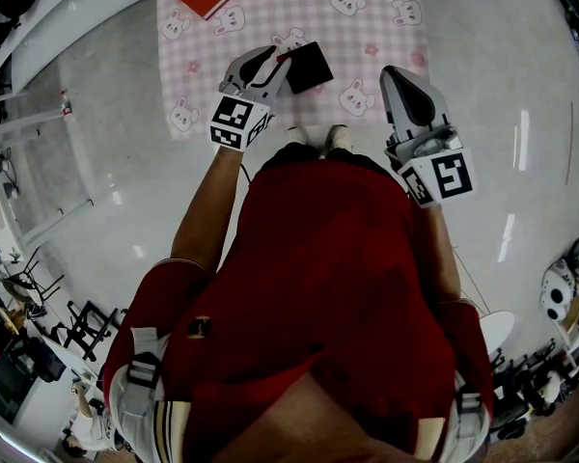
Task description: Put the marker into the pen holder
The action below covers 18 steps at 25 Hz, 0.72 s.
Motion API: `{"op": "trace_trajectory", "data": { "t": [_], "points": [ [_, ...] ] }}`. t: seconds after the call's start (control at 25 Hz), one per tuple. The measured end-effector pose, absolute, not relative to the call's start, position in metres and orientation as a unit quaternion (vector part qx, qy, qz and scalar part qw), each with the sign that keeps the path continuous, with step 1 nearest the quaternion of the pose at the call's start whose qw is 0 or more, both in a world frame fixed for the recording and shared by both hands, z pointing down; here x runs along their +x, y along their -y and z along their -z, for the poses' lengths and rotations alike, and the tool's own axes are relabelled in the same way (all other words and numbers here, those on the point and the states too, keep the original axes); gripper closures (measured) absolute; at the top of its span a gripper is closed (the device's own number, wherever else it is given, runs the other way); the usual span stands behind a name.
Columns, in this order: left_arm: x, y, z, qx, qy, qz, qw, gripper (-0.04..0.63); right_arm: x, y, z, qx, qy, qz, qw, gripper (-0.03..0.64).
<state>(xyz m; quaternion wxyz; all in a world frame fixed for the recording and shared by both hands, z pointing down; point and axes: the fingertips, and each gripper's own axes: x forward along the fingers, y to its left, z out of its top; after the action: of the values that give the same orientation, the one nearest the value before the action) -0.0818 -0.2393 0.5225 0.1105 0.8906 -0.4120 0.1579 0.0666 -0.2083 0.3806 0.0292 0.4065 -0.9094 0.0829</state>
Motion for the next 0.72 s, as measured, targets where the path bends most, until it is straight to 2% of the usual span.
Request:
{"op": "trace_trajectory", "data": {
  "t": [0.48,0.72],
  "points": [
    [-0.059,0.233,-0.407,0.902,0.426,-0.055,0.044,0.497,0.066,0.204,-0.366,0.4,0.914,-0.075,0.0,0.618],
    [-0.051,0.219,-0.371,0.906,0.423,-0.031,0.02,0.536,0.061,0.197,-0.355,0.39,0.918,-0.064,-0.015,0.618]
  ]
}}
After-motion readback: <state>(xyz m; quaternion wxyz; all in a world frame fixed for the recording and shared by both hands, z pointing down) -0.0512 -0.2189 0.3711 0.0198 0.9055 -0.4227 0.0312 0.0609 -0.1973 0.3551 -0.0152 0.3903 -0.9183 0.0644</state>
